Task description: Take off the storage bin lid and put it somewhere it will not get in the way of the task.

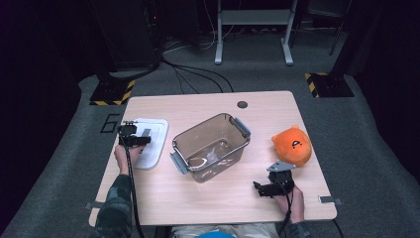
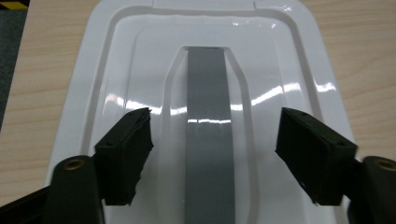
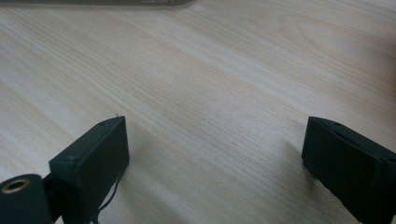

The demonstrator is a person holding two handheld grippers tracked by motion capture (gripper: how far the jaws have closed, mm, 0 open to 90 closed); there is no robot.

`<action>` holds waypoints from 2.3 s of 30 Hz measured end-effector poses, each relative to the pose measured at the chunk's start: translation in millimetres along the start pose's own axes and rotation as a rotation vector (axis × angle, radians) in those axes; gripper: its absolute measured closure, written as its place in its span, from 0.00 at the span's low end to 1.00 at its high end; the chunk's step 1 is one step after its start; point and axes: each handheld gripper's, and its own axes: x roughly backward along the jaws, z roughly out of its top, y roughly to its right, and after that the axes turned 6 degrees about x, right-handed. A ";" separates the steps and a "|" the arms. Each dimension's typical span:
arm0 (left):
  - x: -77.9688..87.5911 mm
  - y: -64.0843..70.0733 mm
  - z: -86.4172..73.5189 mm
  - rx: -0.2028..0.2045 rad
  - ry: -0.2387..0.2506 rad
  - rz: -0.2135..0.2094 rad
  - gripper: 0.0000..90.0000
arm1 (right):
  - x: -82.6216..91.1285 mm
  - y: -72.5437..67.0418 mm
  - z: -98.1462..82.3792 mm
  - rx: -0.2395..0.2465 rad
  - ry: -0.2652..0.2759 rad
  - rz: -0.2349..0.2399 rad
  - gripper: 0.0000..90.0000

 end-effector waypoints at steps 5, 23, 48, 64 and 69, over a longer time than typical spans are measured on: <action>15.0 7.9 -2.6 -0.062 0.029 -0.041 0.12 | 0.0 0.0 0.0 -0.001 0.000 0.000 0.07; 61.9 39.0 -55.9 -0.224 0.092 -0.152 0.00 | -0.1 0.0 0.1 -0.001 0.000 0.000 0.07; 67.8 84.9 -151.5 -0.343 0.069 -0.230 0.00 | -0.1 -0.1 0.1 -0.001 0.000 0.000 0.07; 66.4 88.0 -151.9 -0.332 0.052 -0.259 0.00 | -0.6 0.9 0.2 -0.013 -0.018 -0.013 0.02; 66.4 87.7 -151.4 -0.340 0.048 -0.262 0.00 | 0.2 0.2 4.1 0.041 -0.047 0.000 0.00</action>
